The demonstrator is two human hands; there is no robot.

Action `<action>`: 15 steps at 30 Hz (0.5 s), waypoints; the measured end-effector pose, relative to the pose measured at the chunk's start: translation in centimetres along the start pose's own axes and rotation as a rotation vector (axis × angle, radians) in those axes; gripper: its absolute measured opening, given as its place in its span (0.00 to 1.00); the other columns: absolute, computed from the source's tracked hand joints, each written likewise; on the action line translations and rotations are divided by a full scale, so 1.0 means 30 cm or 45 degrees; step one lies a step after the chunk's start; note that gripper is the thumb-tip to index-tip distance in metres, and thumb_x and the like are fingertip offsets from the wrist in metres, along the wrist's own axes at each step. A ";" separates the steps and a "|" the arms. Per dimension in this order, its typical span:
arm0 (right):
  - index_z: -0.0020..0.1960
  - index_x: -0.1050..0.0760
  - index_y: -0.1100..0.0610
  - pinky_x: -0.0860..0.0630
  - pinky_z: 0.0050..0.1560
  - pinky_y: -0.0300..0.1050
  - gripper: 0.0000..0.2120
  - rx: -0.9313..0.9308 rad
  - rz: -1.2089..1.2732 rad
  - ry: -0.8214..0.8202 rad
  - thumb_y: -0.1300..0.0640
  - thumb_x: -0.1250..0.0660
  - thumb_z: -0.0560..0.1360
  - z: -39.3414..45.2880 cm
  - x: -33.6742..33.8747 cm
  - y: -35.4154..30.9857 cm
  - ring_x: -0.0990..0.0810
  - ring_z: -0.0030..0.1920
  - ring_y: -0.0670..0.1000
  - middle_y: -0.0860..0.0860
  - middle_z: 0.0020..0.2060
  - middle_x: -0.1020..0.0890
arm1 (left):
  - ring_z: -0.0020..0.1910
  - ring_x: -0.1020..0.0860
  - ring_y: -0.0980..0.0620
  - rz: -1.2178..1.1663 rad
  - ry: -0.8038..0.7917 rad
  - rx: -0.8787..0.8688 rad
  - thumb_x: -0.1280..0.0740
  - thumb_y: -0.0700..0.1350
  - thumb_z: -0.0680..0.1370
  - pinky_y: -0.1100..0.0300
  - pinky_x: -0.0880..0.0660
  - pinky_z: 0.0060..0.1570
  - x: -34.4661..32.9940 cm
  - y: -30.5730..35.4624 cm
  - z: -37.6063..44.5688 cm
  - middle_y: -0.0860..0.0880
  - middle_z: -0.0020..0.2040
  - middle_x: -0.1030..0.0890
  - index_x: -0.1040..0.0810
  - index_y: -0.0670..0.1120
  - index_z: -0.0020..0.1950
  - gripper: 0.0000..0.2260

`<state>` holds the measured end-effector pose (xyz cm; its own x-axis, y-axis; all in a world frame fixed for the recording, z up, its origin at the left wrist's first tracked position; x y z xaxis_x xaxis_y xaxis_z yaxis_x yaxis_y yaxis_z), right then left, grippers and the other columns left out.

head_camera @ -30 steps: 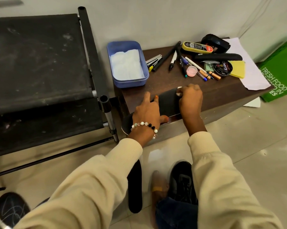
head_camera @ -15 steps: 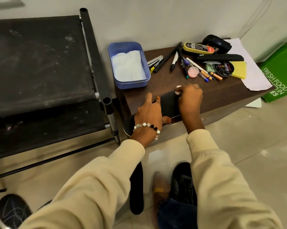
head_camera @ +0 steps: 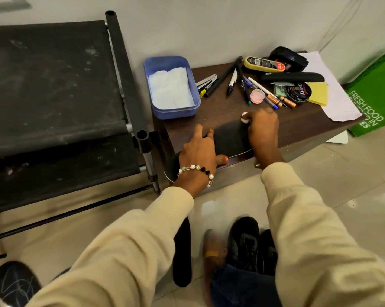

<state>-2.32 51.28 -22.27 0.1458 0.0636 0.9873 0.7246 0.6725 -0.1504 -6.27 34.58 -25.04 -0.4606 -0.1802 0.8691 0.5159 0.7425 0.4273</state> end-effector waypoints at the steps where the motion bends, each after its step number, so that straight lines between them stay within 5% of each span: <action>1: 0.62 0.26 0.62 0.29 0.56 0.46 0.13 -0.050 0.010 0.023 0.64 0.39 0.78 -0.018 -0.001 0.002 0.26 0.57 0.56 0.61 0.58 0.25 | 0.62 0.27 0.42 -0.005 0.001 0.005 0.29 0.58 0.73 0.51 0.25 0.56 0.002 0.001 0.000 0.46 0.71 0.41 0.39 0.50 0.76 0.36; 4: 0.61 0.26 0.63 0.29 0.54 0.43 0.12 -0.108 0.035 0.102 0.63 0.41 0.79 -0.088 -0.021 -0.043 0.25 0.56 0.55 0.60 0.58 0.26 | 0.60 0.26 0.41 -0.035 0.011 0.027 0.29 0.57 0.74 0.51 0.25 0.51 0.004 0.000 -0.008 0.47 0.71 0.40 0.38 0.49 0.75 0.33; 8: 0.62 0.24 0.59 0.31 0.55 0.43 0.13 0.221 0.107 0.040 0.61 0.40 0.79 -0.154 -0.050 -0.165 0.27 0.59 0.54 0.57 0.58 0.24 | 0.56 0.24 0.41 -0.017 0.093 0.027 0.32 0.56 0.76 0.53 0.30 0.42 0.015 -0.012 -0.015 0.45 0.70 0.35 0.35 0.50 0.73 0.27; 11: 0.63 0.24 0.57 0.33 0.58 0.43 0.15 0.320 0.087 0.006 0.62 0.38 0.77 -0.127 -0.036 -0.120 0.28 0.61 0.54 0.57 0.60 0.23 | 0.61 0.27 0.42 -0.022 0.002 -0.009 0.29 0.57 0.74 0.52 0.26 0.52 0.000 -0.005 -0.004 0.46 0.71 0.40 0.38 0.49 0.75 0.34; 15: 0.63 0.24 0.60 0.30 0.58 0.46 0.15 0.006 0.011 0.082 0.65 0.39 0.78 -0.047 0.015 0.045 0.26 0.57 0.57 0.61 0.59 0.26 | 0.64 0.28 0.41 -0.006 0.000 -0.010 0.29 0.58 0.73 0.50 0.27 0.59 0.000 -0.005 0.000 0.46 0.72 0.41 0.40 0.49 0.77 0.37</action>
<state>-0.31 51.17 -22.10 0.1954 0.0221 0.9805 0.7200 0.6756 -0.1587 -6.35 34.48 -25.11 -0.4631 -0.1834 0.8671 0.5194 0.7366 0.4332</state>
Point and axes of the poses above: each hand's wrist, its own z-axis towards the middle knuckle, its own x-axis out of the back of the hand, y = z × x, the point moved 8 cm from there along z, towards the middle knuckle
